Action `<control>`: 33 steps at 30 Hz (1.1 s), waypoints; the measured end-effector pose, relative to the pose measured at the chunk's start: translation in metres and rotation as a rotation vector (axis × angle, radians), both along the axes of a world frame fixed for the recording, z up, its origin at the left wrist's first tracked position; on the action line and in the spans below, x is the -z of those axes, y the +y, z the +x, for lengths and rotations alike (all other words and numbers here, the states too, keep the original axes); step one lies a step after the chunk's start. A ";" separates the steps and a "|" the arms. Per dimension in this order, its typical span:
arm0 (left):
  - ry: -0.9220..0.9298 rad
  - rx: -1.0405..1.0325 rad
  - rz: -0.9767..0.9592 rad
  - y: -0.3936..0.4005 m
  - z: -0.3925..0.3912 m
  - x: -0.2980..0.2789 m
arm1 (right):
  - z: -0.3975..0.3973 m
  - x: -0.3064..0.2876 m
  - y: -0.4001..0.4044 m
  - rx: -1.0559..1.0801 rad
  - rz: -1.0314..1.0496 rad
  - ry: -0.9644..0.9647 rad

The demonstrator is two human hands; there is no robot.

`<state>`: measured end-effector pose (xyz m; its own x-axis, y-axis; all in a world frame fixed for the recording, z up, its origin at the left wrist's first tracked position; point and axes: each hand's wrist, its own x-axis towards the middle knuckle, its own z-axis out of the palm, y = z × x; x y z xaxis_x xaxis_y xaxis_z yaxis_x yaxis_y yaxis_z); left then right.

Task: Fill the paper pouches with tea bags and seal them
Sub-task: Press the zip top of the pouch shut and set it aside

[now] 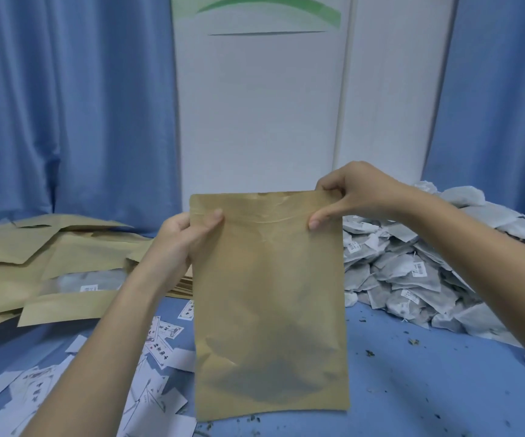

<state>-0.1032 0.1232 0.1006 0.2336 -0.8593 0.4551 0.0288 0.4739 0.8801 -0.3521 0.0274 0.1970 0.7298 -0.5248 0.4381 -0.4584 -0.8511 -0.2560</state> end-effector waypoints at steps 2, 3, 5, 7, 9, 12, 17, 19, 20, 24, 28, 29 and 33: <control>-0.050 -0.138 -0.017 -0.003 -0.005 -0.002 | -0.003 0.002 -0.003 0.010 0.006 -0.006; -0.033 -0.209 -0.030 -0.005 -0.008 -0.001 | -0.006 0.004 -0.006 0.015 0.015 -0.032; 0.007 -0.320 -0.076 -0.009 -0.012 0.001 | -0.012 0.007 -0.012 0.004 0.075 -0.152; 0.008 -0.377 -0.100 -0.012 -0.015 0.003 | -0.019 0.010 -0.015 -0.038 0.180 -0.262; -0.008 -0.421 -0.098 -0.015 -0.018 0.005 | -0.022 0.013 -0.019 -0.036 0.191 -0.254; -0.082 -0.498 -0.140 -0.020 -0.027 0.008 | -0.020 0.011 -0.021 0.074 0.129 -0.138; -0.289 -0.592 -0.274 -0.022 -0.049 0.010 | 0.001 0.005 -0.007 0.073 0.073 -0.037; -0.303 -0.558 -0.272 -0.022 -0.056 0.011 | 0.020 0.004 0.003 0.017 -0.003 0.066; -0.289 -0.533 -0.257 -0.023 -0.057 0.011 | 0.028 0.003 0.005 0.006 -0.032 0.138; -0.114 -0.355 -0.157 -0.017 -0.056 0.012 | 0.037 0.001 0.003 -0.007 -0.111 0.255; 0.025 -0.261 -0.166 -0.014 -0.056 0.016 | 0.037 0.007 0.003 -0.020 -0.147 0.202; 0.030 -0.305 -0.172 -0.014 -0.058 0.017 | 0.037 0.008 0.004 -0.011 -0.157 0.201; -0.042 -0.539 -0.217 -0.020 -0.065 0.018 | 0.044 0.004 0.011 -0.015 -0.180 0.221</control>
<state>-0.1678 0.1030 0.0826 0.5903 -0.5102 0.6255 -0.2990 0.5815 0.7566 -0.3077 0.0388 0.1933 0.8251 -0.4415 0.3526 -0.4733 -0.8809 0.0045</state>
